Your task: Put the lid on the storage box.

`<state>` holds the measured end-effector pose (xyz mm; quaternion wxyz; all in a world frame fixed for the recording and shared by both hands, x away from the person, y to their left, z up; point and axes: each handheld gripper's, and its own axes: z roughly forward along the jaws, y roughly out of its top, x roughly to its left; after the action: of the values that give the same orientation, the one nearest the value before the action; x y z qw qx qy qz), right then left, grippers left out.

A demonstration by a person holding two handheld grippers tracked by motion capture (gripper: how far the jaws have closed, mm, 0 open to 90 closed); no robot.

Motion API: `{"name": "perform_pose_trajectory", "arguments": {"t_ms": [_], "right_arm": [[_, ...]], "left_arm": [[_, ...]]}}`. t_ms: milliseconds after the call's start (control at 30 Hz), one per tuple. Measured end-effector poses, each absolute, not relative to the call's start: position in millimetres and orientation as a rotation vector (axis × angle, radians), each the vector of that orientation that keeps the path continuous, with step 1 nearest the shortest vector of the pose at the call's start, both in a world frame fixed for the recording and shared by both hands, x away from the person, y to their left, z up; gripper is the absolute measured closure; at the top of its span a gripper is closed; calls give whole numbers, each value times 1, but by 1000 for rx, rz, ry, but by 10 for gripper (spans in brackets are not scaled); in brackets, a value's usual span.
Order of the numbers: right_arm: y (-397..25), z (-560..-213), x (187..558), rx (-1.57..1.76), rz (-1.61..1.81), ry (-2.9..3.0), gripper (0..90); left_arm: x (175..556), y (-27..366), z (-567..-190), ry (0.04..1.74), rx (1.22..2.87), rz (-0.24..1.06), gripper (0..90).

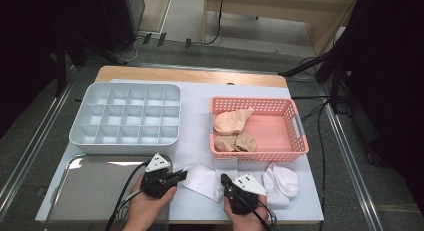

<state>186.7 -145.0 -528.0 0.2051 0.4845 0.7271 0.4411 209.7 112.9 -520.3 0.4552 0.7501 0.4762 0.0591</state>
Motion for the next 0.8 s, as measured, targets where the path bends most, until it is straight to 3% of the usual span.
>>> {"name": "perform_pose_trajectory", "arguments": {"t_ms": [333,500,600,633,800], "right_arm": [[-203,-520,162,1402,1353,1903,884],[-237,-529,152,1596,1308,1796,819],[-246,-526,149,1624,1334,1752,799],[-250,-520,148,1615,1364,1724,767],[-246,-505,151,1589,1437,1690,674]], "left_arm": [[203,109,-521,1152,1877,124,900],[198,108,-523,1137,1875,96,890],[197,109,-522,1125,1869,95,813],[196,109,-521,1132,1864,107,706],[203,115,-519,1170,1794,108,619]]}}
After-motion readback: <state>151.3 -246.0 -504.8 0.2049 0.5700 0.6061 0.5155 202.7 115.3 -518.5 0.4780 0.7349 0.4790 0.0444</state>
